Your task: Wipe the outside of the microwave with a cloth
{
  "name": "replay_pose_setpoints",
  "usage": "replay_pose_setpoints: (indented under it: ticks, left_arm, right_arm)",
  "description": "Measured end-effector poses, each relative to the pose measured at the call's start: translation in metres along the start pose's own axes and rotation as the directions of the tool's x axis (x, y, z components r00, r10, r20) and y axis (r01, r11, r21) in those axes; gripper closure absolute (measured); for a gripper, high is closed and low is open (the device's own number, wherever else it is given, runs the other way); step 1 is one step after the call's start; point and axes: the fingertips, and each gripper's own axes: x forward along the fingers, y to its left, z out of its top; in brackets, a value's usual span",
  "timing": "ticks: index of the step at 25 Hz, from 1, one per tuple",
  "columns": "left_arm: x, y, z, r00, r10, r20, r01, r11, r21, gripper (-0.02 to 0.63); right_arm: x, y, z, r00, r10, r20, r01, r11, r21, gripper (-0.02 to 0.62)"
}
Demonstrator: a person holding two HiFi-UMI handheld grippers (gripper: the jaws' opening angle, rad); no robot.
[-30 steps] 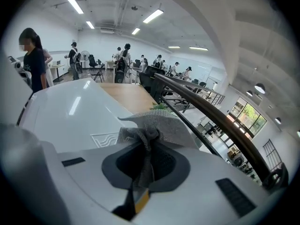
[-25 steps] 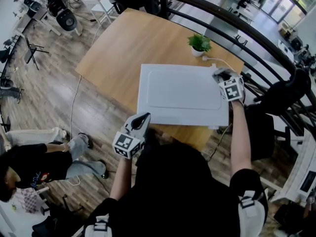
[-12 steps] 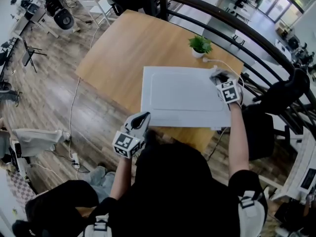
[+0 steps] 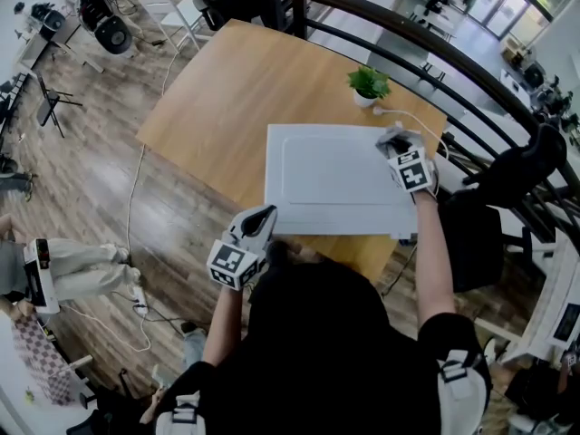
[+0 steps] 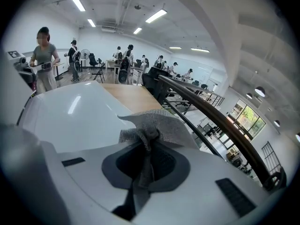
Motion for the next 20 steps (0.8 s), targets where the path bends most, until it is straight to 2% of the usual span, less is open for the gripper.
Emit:
replay_pose_setpoints:
  ticks: [17,20]
  left_arm:
    - [-0.023,0.035,-0.004,1.000,-0.005,0.008,0.005,1.000,-0.019,0.606]
    - [-0.026,0.043,-0.004,1.000,-0.006,0.009,0.006,1.000,-0.021,0.606]
  right_arm:
    - [0.014,0.043,0.034,1.000,0.015,-0.001,-0.015,1.000,0.000,0.578]
    - [0.019,0.052,0.031,0.999,0.030,-0.032,-0.030,0.999,0.016,0.578]
